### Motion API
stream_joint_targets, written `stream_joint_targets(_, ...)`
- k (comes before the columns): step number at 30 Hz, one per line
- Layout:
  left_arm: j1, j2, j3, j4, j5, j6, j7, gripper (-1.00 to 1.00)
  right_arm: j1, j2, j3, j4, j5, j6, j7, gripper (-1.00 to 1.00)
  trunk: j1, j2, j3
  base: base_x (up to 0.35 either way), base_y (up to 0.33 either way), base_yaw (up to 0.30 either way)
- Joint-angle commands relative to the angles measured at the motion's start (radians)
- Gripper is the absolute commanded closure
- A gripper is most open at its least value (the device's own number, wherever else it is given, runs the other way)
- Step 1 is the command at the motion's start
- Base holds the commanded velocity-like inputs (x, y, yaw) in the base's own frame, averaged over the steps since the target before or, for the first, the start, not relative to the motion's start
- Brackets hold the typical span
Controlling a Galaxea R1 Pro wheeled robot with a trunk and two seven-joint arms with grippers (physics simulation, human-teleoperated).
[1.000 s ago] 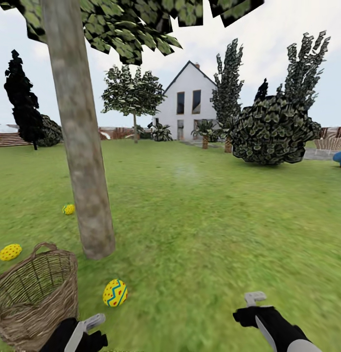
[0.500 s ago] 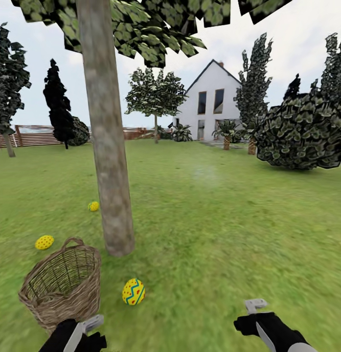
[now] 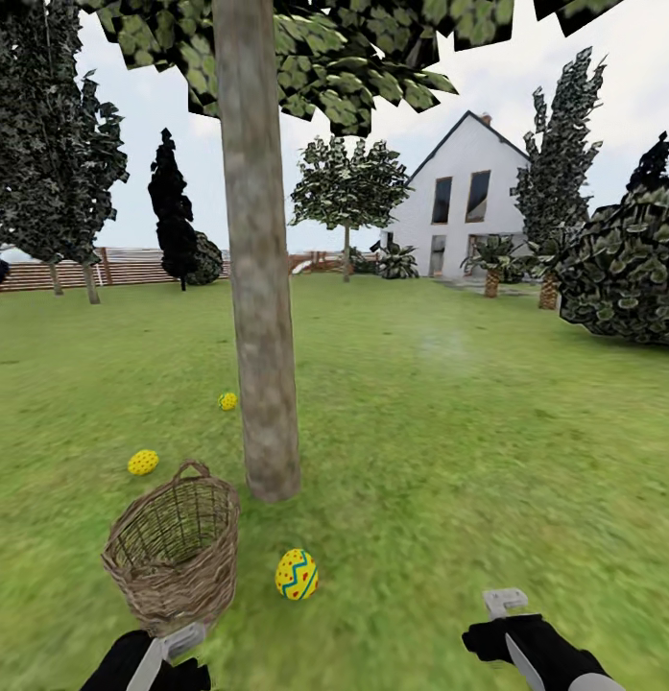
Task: Take the three Easter eggs out of the wicker basket on the lawn in the garden, then place them on the lawn next to a single tree (choose any tree) so that all three eggs are next to the same tree and none are left in the basket.
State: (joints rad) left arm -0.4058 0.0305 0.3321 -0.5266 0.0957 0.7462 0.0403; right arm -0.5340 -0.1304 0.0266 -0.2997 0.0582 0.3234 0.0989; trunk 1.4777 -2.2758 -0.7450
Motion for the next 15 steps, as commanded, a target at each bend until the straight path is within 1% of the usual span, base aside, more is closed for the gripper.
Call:
stream_joint_targets(1, -0.001, -0.001, 0.001, 0.003, 0.009, -0.003, 0.004, -1.00, 0.000, -0.002, 0.003, -0.002, 0.006, 0.006, 0.004, -1.00, -0.004, 0.007, 0.003, 0.000, 0.000, 0.229)
stream_joint_targets(3, 0.000, -0.001, 0.001, 0.007, 0.008, -0.026, 0.004, -1.00, 0.000, -0.003, 0.003, -0.001, 0.006, 0.007, 0.004, -1.00, -0.012, 0.021, 0.011, 0.000, 0.000, 0.212)
stream_joint_targets(5, -0.001, -0.001, 0.001, 0.031, 0.009, -0.046, 0.004, -1.00, 0.000, -0.003, 0.002, 0.008, 0.006, 0.007, 0.004, -1.00, -0.019, 0.035, 0.019, 0.000, 0.000, 0.183)
stream_joint_targets(7, -0.001, -0.002, 0.001, 0.048, 0.009, -0.052, 0.004, -1.00, 0.000, -0.003, 0.002, 0.019, 0.006, 0.007, 0.004, -1.00, -0.027, 0.049, 0.026, 0.000, 0.000, 0.106)
stream_joint_targets(12, 0.000, -0.005, 0.002, 0.113, 0.009, -0.058, 0.004, -1.00, 0.000, -0.003, 0.003, 0.039, 0.006, 0.007, 0.003, -1.00, -0.046, 0.084, 0.042, 0.000, 0.000, 0.021)
stream_joint_targets(15, 0.000, -0.007, 0.002, 0.159, 0.009, -0.059, 0.004, -1.00, 0.000, 0.002, 0.003, 0.061, 0.007, 0.007, 0.002, -1.00, -0.058, 0.105, 0.051, 0.000, 0.000, 0.003)
